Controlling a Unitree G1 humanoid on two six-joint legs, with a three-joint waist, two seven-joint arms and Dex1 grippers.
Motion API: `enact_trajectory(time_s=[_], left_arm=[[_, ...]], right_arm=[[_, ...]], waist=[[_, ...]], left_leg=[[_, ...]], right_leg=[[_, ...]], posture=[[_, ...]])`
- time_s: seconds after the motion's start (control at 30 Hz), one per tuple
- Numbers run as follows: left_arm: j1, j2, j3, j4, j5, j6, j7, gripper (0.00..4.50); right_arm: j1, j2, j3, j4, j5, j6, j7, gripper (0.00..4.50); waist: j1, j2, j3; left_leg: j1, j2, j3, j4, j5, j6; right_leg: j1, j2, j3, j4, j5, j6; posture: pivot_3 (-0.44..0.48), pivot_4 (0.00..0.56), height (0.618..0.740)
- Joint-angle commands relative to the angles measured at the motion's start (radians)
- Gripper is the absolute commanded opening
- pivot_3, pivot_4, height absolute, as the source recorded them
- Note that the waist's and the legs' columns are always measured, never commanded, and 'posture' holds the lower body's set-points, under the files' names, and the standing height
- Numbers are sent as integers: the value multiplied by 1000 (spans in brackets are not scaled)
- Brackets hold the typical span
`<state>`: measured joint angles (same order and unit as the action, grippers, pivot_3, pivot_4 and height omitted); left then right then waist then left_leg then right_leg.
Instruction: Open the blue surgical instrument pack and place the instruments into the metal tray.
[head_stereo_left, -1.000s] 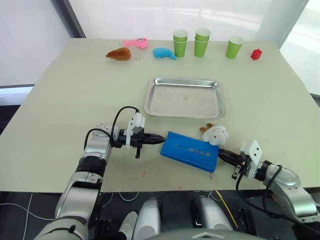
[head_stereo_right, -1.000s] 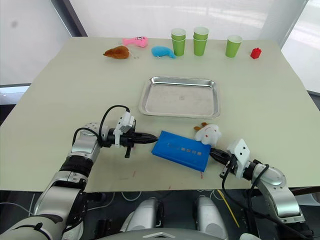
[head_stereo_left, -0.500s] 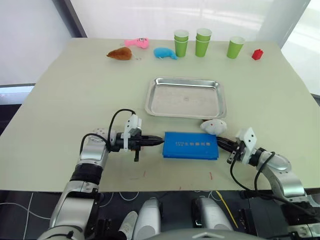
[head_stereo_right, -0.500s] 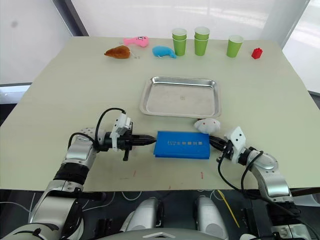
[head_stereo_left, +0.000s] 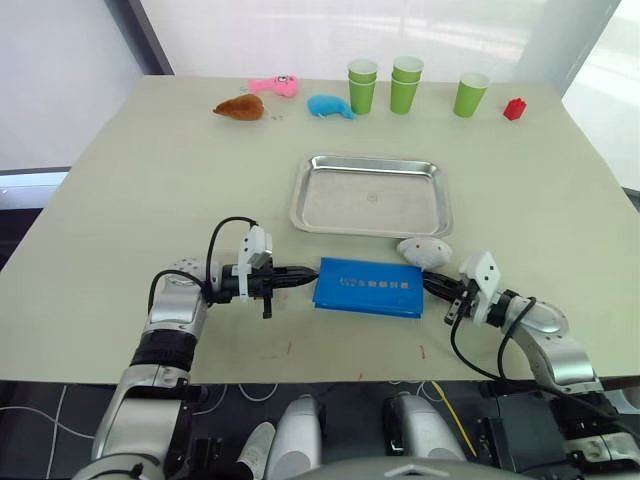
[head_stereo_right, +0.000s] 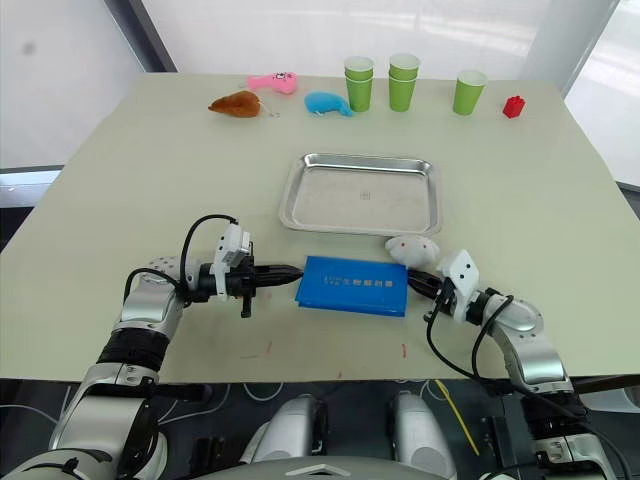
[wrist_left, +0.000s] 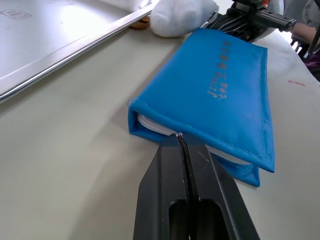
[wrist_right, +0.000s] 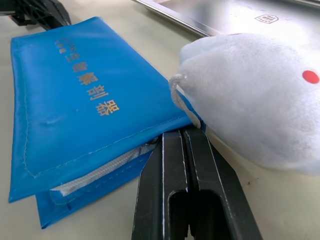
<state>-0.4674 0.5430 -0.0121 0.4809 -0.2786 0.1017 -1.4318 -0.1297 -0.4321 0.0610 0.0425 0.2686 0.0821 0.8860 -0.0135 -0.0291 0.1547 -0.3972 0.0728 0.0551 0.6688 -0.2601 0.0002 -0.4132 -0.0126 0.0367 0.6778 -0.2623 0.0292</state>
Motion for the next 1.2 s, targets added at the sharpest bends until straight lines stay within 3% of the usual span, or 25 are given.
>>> enact_trajectory(time_s=[0.03, 0.43, 0.57, 0.63, 0.77, 0.87, 1.2], left_arm=[[18, 23, 10, -59, -22, 1, 0, 41], [103, 143, 75, -235, -143, 144, -26, 41], [142, 199, 93, -343, -205, 160, -94, 1271], [172, 242, 100, -401, -240, 166, -152, 2200], [192, 289, 117, -447, -270, 148, -172, 4319], [189, 316, 121, -475, -288, 137, -178, 4500], [227, 388, 112, -548, -376, 139, -183, 4500]], right_arm=[[32, -39, -38, -54, 23, -25, 23, 0], [166, -203, -173, -136, 196, -70, 253, 0], [173, -231, -167, -155, 211, -117, 338, 0], [176, -239, -154, -144, 189, -183, 383, 811], [136, -212, -121, -77, 124, -323, 403, 2922], [78, -178, -77, -6, 42, -480, 397, 4372], [-99, -95, 38, 250, -111, -828, 335, 4448]], waist=[[0, 0, 0], [-2, 0, 0], [0, 0, 0], [0, 0, 0], [1, 1, 0], [-1, 1, 1], [-2, 2, 1]], left_leg=[[0, 0, 0, 0, 0, 0], [0, 0, 0, 0, 0, 0], [0, 0, 0, 0, 0, 0], [0, 0, 0, 0, 0, 0], [1, 0, 1, 0, 0, 0], [1, 0, 1, 0, 0, 0], [1, 1, 3, 0, 0, 0]], right_leg=[[0, 0, 0, 0, 0, 0], [0, 0, 0, 0, 0, 0], [0, 0, 0, 0, 0, 0], [0, 0, 0, 0, 0, 0], [0, -1, 0, 0, 0, 0], [0, -1, 0, 0, 0, 0], [-1, -1, 2, 0, 0, 0]], posture=[[0, 150, 740], [0, 150, 740], [0, 150, 740], [0, 150, 740], [0, 150, 740], [0, 150, 740], [0, 150, 740]])
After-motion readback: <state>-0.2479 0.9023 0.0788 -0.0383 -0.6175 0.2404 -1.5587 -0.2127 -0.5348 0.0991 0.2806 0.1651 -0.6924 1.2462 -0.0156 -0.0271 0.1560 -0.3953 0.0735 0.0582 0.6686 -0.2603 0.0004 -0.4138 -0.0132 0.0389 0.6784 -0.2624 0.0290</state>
